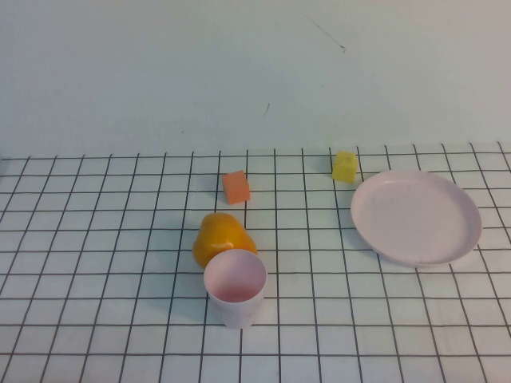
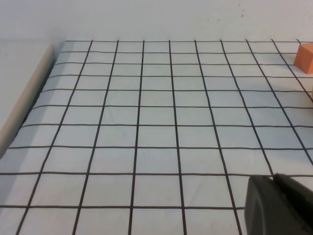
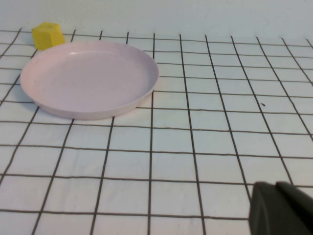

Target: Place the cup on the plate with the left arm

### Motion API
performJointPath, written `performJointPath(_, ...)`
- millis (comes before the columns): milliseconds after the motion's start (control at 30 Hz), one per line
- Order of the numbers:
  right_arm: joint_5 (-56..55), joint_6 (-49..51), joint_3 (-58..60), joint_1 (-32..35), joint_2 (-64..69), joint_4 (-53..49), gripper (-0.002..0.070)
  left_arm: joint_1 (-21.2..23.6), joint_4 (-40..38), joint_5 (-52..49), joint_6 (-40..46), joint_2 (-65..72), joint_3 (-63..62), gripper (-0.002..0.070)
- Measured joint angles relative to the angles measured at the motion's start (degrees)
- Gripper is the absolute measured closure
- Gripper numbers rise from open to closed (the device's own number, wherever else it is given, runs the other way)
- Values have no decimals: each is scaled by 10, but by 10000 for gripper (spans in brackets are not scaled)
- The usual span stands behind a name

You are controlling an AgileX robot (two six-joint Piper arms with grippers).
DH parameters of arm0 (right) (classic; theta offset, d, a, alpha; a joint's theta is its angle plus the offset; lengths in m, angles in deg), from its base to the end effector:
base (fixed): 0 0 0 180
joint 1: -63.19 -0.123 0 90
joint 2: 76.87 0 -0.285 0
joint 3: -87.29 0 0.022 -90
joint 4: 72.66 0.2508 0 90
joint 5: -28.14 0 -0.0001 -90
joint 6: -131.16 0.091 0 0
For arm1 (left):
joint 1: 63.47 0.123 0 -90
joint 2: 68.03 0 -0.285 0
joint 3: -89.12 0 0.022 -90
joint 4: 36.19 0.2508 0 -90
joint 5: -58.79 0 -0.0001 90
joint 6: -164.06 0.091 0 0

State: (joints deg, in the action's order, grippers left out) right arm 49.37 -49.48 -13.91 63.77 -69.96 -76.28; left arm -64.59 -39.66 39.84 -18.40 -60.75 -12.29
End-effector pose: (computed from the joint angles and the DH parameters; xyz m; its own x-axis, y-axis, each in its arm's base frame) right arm 0.0525 -0.0026 0.1714 -0.2922 -0.0670 -0.9540 0.0116 0.9972 -0.0736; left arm 0.0538 -0.0028 0.1758 -0.2578 -0.0950 -0.9615 0.0128 0.9947 -0.1017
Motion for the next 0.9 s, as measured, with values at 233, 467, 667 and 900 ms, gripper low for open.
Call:
performJointPath(233,0,0,0,0,0,0,678,0,0,0,0,0,0,677)
performJointPath(467,0,0,0,0,0,0,678,0,6,0,1,0,0,677)
performJointPath(667,0,0,0,0,0,0,678,0,45,80,2,0,3,677)
performJointPath(900,0,0,0,0,0,0,678,0,49,351,2,0,3,677)
